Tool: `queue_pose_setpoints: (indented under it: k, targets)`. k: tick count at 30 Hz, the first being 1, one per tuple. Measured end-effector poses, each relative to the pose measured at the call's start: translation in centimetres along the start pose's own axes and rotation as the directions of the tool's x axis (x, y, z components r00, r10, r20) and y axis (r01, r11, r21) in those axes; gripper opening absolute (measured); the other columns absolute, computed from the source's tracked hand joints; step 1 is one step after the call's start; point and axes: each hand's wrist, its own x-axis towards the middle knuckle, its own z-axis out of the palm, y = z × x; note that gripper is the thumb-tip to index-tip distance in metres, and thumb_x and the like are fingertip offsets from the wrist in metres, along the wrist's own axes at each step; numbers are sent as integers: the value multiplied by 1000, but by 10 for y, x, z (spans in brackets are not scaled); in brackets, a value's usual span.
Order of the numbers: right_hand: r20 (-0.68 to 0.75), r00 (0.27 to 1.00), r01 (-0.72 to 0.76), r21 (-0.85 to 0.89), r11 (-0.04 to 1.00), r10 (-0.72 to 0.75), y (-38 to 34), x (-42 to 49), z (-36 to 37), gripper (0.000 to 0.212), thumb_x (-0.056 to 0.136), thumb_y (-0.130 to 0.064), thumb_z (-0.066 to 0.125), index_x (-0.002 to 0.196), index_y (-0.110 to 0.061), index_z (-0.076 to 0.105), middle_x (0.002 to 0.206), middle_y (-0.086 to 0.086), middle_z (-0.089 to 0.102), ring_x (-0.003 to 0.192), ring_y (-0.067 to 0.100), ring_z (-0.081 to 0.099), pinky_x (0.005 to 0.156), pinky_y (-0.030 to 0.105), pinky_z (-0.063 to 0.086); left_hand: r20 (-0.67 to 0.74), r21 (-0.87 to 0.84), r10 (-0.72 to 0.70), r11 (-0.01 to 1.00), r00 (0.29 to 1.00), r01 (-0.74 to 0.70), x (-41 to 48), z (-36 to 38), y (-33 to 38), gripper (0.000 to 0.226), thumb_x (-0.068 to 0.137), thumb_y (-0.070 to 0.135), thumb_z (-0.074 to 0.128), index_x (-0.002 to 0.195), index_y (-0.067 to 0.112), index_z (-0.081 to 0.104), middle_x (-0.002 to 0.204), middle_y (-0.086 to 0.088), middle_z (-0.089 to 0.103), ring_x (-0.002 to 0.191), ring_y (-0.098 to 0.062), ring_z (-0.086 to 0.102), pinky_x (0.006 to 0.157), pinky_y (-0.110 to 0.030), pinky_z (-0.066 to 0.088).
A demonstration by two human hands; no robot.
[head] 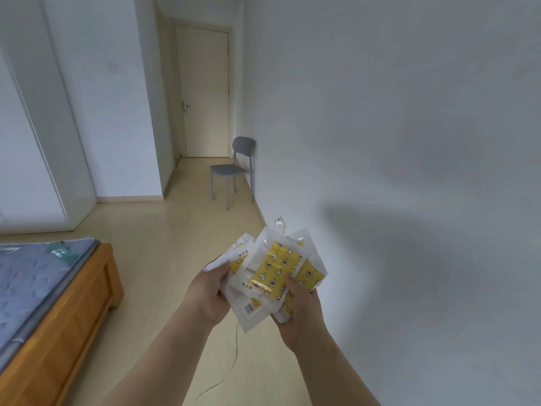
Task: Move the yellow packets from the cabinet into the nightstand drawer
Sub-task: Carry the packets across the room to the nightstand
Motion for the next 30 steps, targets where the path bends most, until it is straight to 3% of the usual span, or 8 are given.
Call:
queue_pose_setpoints:
  k: [3,8,11,15,18,21,24,30]
  targets:
    - [23,997,-66,-54,996,68,-8,65,16,37,89,-5,56,123,-20,57,115,13,67,106,35,63,90,52,49,-71,22,47,999,996,-46,55,-2,18,31,96,14,43,121,5,59,118,-20,62,99,-33,62,83,-42,52]
    - [65,989,-121,-114,986,129,3,159,34,34,92,-7,54,124,-18,56,118,15,65,108,35,62,86,48,51,-189,11,70,998,979,-69,142,-26,34,35,95,12,44,128,8,56,126,-23,59,119,-41,54,102,-57,40]
    - [53,986,-150,-93,984,156,13,223,46,31,91,-7,55,119,-20,59,114,13,67,106,35,63,87,51,50,-201,19,71,997,977,-69,201,-40,47,35,94,12,46,127,8,57,126,-23,59,117,-41,55,101,-58,41]
    - [68,985,-143,-189,972,158,26,319,78,35,92,-7,55,126,-14,54,115,16,65,98,30,65,71,39,57,-185,16,110,994,977,-109,293,-64,77,37,95,14,44,129,6,54,129,-26,55,117,-44,53,99,-58,41]
    - [-9,984,-174,-229,958,177,32,398,113,42,91,-8,56,132,-8,47,106,16,63,85,29,63,72,41,52,-181,1,125,992,975,-127,368,-77,111,35,95,13,42,126,4,56,123,-25,58,109,-40,58,93,-53,45]
    - [102,981,-144,-175,974,164,31,468,151,36,92,-6,53,128,-13,52,118,18,63,99,34,65,79,46,55,-179,-22,127,991,976,-133,435,-82,151,31,96,11,41,120,6,59,112,-23,63,95,-35,63,79,-45,54]
    - [136,976,-159,-78,984,168,38,527,182,32,91,-4,54,116,-22,61,111,11,69,100,32,66,84,51,51,-254,-71,112,988,961,-134,494,-95,182,29,97,10,40,119,6,59,112,-22,63,91,-34,63,70,-43,56]
    - [108,949,-290,-79,954,298,85,646,228,29,91,-3,54,113,-21,62,105,10,71,92,30,69,74,46,57,-463,-118,78,982,883,-149,601,-154,219,24,98,6,40,109,4,61,100,-22,67,92,-36,63,83,-51,49]
